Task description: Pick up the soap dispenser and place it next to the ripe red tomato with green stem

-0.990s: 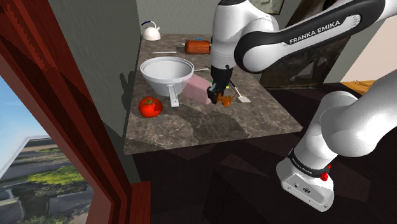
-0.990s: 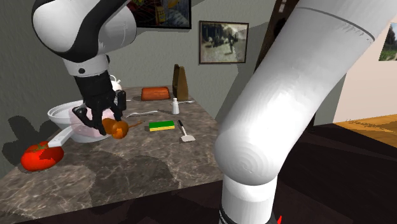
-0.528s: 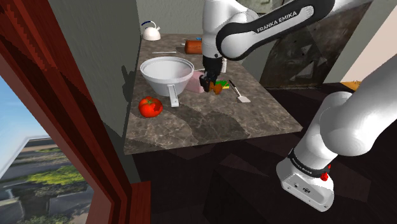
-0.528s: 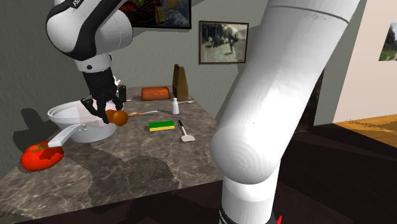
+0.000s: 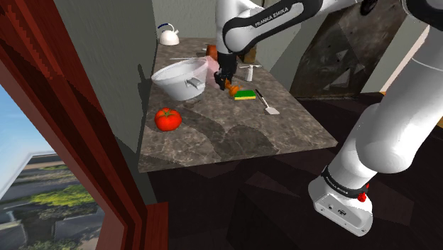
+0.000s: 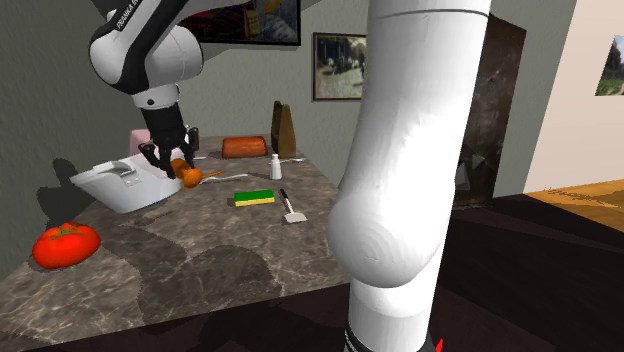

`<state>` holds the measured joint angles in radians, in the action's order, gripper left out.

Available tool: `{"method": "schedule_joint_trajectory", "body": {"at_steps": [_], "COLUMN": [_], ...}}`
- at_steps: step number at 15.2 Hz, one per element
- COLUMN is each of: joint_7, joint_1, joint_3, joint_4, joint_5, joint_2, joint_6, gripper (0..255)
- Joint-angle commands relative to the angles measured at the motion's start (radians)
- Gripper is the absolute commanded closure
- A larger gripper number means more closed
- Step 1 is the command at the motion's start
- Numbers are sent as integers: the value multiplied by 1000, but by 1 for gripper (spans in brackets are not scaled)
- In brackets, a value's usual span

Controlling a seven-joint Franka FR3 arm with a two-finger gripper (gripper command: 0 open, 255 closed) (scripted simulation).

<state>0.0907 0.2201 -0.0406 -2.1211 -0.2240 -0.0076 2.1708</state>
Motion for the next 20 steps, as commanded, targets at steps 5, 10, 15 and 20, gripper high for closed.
{"method": "schedule_joint_trajectory", "body": {"at_steps": [5,10,15,20], "joint_7": [-86,-74,-62,-50], "joint_1": [-36,-38,-38,-39], "joint_3": [-30,-31,-33,-35], "joint_4": [214,179,150,127], "joint_5": [24,18,11,4], "joint_2": [177,203,234,269], "joint_6": [-22,38,97,155], "gripper": [255,255,255,255]}}
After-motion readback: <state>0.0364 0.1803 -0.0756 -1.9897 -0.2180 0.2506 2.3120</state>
